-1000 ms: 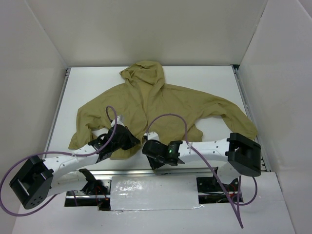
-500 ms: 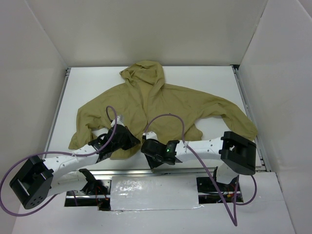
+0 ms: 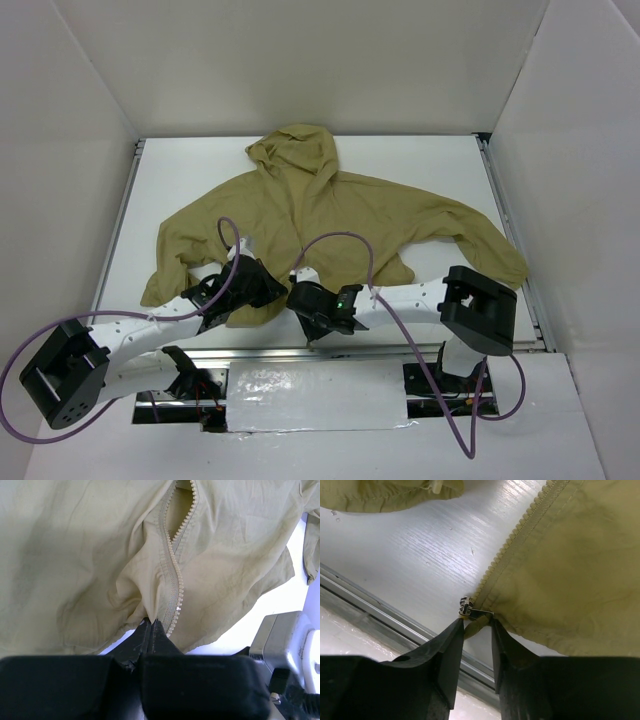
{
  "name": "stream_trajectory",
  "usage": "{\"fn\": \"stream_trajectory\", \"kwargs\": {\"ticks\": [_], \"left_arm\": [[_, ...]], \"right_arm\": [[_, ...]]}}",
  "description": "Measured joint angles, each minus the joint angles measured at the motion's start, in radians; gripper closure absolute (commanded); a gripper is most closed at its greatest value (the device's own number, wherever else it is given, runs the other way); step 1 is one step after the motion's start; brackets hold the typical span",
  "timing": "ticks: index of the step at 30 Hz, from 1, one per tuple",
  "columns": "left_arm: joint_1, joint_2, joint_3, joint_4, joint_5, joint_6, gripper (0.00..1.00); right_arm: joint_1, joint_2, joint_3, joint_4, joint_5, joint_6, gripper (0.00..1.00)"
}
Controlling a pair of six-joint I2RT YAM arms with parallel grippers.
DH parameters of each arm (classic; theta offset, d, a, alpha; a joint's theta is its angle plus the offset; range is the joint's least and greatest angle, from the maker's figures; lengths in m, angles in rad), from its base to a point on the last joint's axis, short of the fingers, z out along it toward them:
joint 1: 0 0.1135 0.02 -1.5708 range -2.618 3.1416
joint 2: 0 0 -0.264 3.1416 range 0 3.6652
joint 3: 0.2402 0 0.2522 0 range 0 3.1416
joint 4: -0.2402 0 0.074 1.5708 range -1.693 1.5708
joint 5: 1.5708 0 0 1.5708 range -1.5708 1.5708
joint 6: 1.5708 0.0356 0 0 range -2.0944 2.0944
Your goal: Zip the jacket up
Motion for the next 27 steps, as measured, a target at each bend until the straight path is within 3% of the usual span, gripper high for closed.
{"fn": "stream_trajectory", "kwargs": {"ticks": [4,16,24,25,27], "left_arm": [[0.0,0.0,-0.001,0.004,0.0,0.0,1.0],[0.0,0.0,-0.002,0.007,0.004,0.0,1.0],[0.0,0.0,-0.013,0.011,0.01,0.0,1.0],[0.0,0.0,-0.014,0.011,0.01,0.0,1.0],[0.0,0.0,-0.014,0.01,0.01,0.0,1.0]], "right_arm": [[-0.001,0.0,0.0,-0.001,-0.002,-0.005,0.77],[0.0,-0.048,0.0,0.0,-0.039,-0.008,0.81],[0.003,-0.051,0.066,-0.012,-0.071,-0.016,0.94],[0.005,-0.048,0.079,-0.014,-0.072,-0.018,1.0],[0.009,-0.046,0.095,-0.02,-0.071,-0.021,1.0]]}}
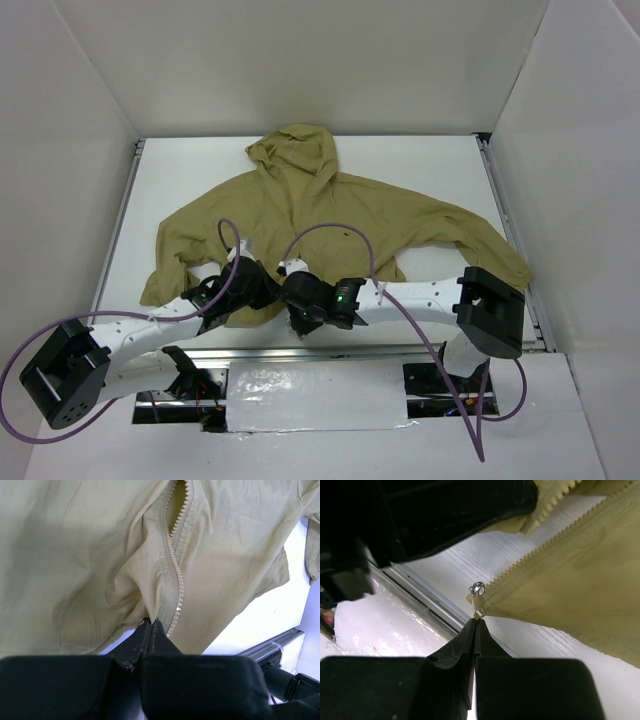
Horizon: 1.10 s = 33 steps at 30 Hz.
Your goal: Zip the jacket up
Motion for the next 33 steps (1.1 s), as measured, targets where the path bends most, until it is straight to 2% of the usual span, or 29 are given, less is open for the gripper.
{"fn": "stream_trajectory", "kwargs": {"ticks": [9,15,20,25,29,33], "left_arm": [[0.0,0.0,-0.006,0.021,0.021,0.005,1.0],[0.0,0.05,-0.013,0.154,0.131,-0.002,1.0],[-0.031,0.259,-0.007,0.348,0.249,-0.047,1.0],[-0.103,0.529,0.069,0.499,0.332,-0.107,1.0],[-0.123,0.678,0.096,0.683,0.384,-0.182,1.0],[-0.139,0.765,0.173,0.719,0.391,-0.236,1.0]], "right_arm": [[-0.026,-0.077,-0.056,-0.003,-0.046,-0.049,1.0],[-0.042,-0.095,-0.153,0.014,-0.085,-0.066,1.0],[-0.042,-0.135,-0.282,0.037,-0.093,-0.024,1.0],[-0.036,-0.209,-0.358,0.096,-0.076,0.032,1.0],[-0.029,-0.269,-0.383,0.116,-0.052,0.063,1.0],[-0.029,-0.264,-0.37,0.104,-0.005,0.084,1.0]]}}
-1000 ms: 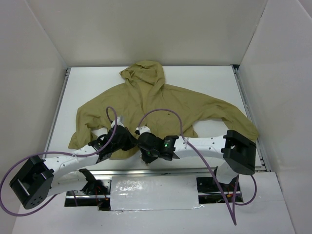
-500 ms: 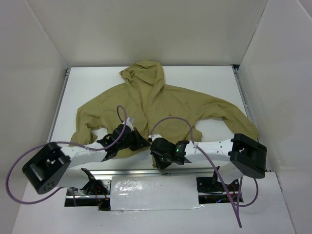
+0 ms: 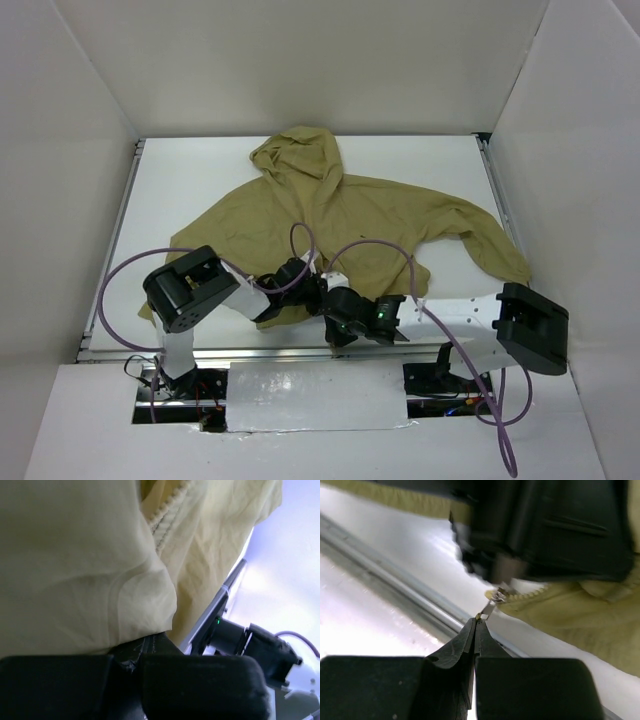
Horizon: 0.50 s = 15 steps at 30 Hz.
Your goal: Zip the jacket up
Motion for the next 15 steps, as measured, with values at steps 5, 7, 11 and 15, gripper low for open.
{"fn": "stream_trajectory", "kwargs": {"ticks": [5,7,11,15], "left_arm": [[-0.026,0.013,0.114,-0.164,-0.056,-0.009,1.0],[-0.03,0.013,0.157,-0.241,-0.077,-0.018,1.0],[-0.034,0.037,0.249,-0.364,-0.129,-0.034,1.0],[-0.034,0.08,0.28,-0.37,-0.132,-0.081,1.0]], "right_arm": [[0.0,0.002,0.043,-0.087,0.062,0.03,1.0],[0.0,-0.031,0.069,-0.154,0.092,0.04,1.0],[-0.005,-0.139,0.13,-0.309,0.149,0.029,1.0],[-0.056,-0.201,0.208,-0.363,0.189,-0.021,1.0]]}}
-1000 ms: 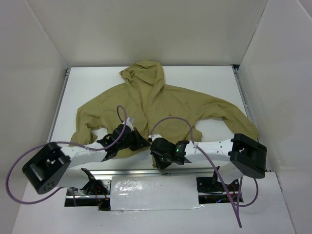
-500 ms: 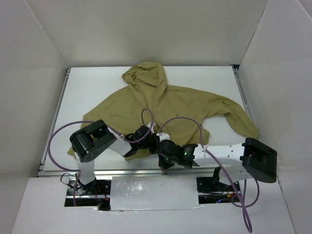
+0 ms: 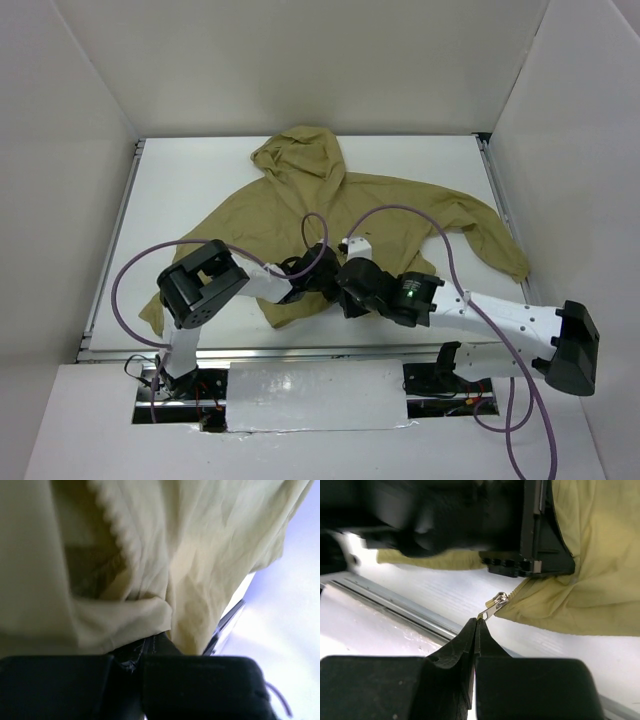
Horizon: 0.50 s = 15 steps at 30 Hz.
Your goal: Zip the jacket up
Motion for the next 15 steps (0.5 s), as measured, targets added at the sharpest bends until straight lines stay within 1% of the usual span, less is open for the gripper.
{"fn": "stream_trajectory", "kwargs": {"ticks": [2,5,9,10,11,12,13,15], "left_arm": [[0.0,0.014,0.001,0.004,-0.012,-0.021,1.0],[0.002,0.014,-0.005,0.01,-0.032,-0.049,1.0],[0.009,0.01,-0.023,0.03,-0.041,-0.06,1.0],[0.011,0.008,-0.024,0.032,-0.04,-0.06,1.0],[0.012,0.007,-0.025,0.034,-0.04,-0.06,1.0],[0.012,0.007,-0.025,0.035,-0.04,-0.06,1.0],[0.013,0.006,-0.027,0.037,-0.04,-0.06,1.0],[0.02,0.001,-0.042,0.051,-0.043,-0.06,1.0]], "right_arm": [[-0.029,-0.002,0.045,-0.022,0.002,-0.034,1.0],[-0.035,0.013,0.084,-0.046,-0.033,-0.075,1.0],[-0.036,0.102,0.146,-0.057,-0.101,-0.104,0.92],[-0.036,0.129,0.156,-0.056,-0.117,-0.105,0.81],[-0.035,0.157,0.167,-0.054,-0.135,-0.101,0.73],[-0.032,0.18,0.174,-0.047,-0.157,-0.096,0.67],[-0.024,0.198,0.18,-0.037,-0.175,-0.089,0.57],[-0.006,0.209,0.185,-0.013,-0.214,-0.077,0.55]]}}
